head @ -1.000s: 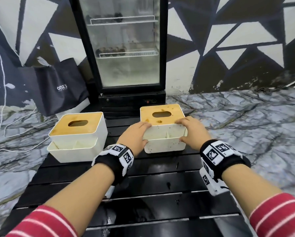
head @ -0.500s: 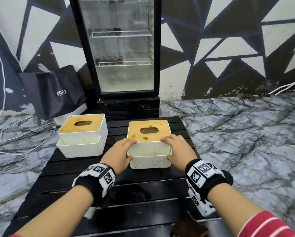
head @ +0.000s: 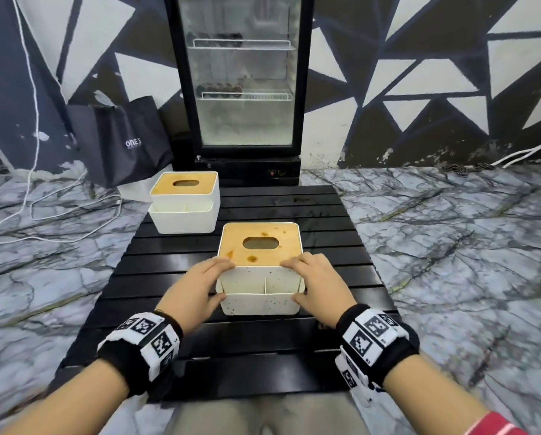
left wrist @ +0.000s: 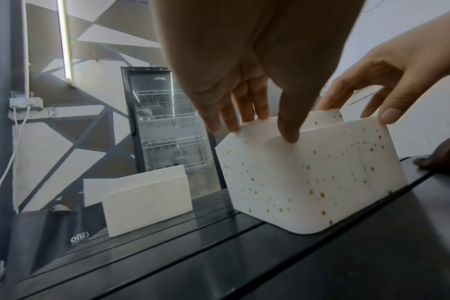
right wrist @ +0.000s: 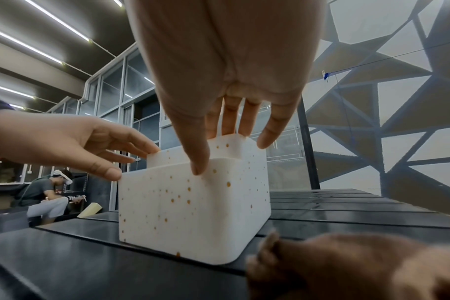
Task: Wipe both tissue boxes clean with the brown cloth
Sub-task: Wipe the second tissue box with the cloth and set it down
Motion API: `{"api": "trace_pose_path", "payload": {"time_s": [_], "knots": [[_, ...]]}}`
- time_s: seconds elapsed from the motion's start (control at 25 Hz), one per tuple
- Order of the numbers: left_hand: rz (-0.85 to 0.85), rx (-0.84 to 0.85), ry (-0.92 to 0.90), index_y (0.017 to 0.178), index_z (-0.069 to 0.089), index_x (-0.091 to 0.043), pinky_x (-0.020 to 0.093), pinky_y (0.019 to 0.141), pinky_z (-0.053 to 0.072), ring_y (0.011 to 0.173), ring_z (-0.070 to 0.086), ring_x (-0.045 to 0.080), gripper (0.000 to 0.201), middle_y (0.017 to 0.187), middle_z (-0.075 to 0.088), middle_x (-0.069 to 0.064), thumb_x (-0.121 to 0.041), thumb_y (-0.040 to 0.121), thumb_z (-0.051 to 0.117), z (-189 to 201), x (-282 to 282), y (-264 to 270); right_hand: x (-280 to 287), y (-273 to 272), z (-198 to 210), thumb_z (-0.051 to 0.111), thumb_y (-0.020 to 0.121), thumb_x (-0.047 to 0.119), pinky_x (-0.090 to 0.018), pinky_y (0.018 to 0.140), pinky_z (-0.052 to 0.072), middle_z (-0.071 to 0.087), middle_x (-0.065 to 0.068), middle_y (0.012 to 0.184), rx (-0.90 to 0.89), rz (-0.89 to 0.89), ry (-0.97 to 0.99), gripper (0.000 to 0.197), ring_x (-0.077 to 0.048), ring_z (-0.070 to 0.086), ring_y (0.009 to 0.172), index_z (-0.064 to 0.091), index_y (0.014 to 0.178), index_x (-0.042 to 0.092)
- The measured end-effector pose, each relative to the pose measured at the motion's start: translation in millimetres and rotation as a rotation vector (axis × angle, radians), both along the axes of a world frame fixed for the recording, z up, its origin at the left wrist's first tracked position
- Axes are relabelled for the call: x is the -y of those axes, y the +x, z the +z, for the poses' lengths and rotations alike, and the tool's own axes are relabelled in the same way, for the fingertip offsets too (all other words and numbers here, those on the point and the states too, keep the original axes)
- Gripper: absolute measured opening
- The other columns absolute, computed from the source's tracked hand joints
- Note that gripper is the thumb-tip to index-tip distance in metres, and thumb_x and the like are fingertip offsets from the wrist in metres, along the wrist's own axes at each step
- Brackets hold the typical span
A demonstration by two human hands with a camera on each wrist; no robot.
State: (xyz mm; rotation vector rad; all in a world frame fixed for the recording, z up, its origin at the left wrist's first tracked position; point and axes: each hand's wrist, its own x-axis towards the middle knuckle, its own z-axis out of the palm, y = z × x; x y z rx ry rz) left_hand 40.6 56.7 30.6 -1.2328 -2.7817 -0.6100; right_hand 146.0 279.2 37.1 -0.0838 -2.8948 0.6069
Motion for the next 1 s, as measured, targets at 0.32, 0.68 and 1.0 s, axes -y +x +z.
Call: {"api": "trace_pose_path", "payload": {"time_s": [0.32,0.68,1.0], "knots": [[-0.018,-0.001,0.022,0.133,0.048,-0.024,0.008,0.104,0.019,0.13,0.039,0.007,0.055,0.14,0.042,-0.012,-0.015,0.083,0.067,-3.7,42.5,45.5,36.5,54.8,-7.5,0.064,0.076,0.016,-0.014,0.094,0.025,0.048,0.012,0.121,-0.068,0.032,-0.033,0.056,-0.012,0.035,0.11,0.047,0.128,0.03],[0.005,-0.02,-0.019,0.133,0.047,-0.024,0.01,0.102,0.021,0.13,0.038,0.008,0.053,0.141,0.041,-0.011,-0.018,0.084,0.065,-0.6,46.4,60.3,40.3,63.0,-8.8,0.062,0.078,0.02,-0.024,0.098,0.035,0.046,0.013,0.125,-0.055,0.055,-0.042,0.055,-0.01,0.034,0.115,0.045,0.129,0.031],[0.017,-0.189,-0.112,0.132,0.049,-0.019,0.038,0.102,0.041,0.12,0.053,0.024,0.065,0.13,0.055,0.005,-0.058,0.082,0.034,10.2,-4.7,73.6,-33.7,66.9,-24.8,0.063,0.082,0.022,-0.029,0.101,0.035,0.051,0.004,0.123,-0.043,-0.192,-0.29,0.043,-0.02,0.045,0.118,0.052,0.124,0.025]]}}
